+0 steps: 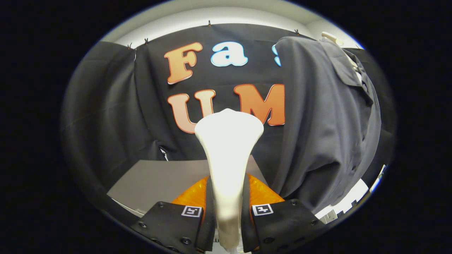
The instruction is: Iron the clothes twice with a garment steamer, once on the left side and once on the right side.
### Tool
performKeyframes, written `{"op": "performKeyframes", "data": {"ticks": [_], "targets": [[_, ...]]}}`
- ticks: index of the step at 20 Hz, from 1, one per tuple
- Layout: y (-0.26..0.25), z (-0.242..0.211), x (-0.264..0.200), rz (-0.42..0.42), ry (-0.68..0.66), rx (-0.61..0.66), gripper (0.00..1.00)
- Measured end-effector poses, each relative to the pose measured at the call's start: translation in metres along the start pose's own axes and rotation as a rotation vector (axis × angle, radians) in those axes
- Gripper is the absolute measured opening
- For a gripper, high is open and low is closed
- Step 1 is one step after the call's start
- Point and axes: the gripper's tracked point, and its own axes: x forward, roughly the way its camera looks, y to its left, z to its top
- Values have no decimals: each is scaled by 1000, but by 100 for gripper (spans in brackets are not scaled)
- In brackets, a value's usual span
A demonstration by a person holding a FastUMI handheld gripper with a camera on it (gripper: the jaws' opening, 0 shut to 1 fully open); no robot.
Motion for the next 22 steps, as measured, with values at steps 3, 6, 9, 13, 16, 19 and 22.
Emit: {"op": "performKeyframes", "data": {"ticks": [3,6,9,13,16,19,22], "targets": [[-17,35,-44,13,-89,5,38],[-43,68,-88,9,-172,-15,38],[-86,93,-113,-42,-230,-12,38],[-146,106,-131,-97,-258,-4,38],[-178,108,-130,-108,-249,-9,38],[-197,109,-118,-102,-240,0,38],[-214,111,-106,-90,-234,1,38]]}}
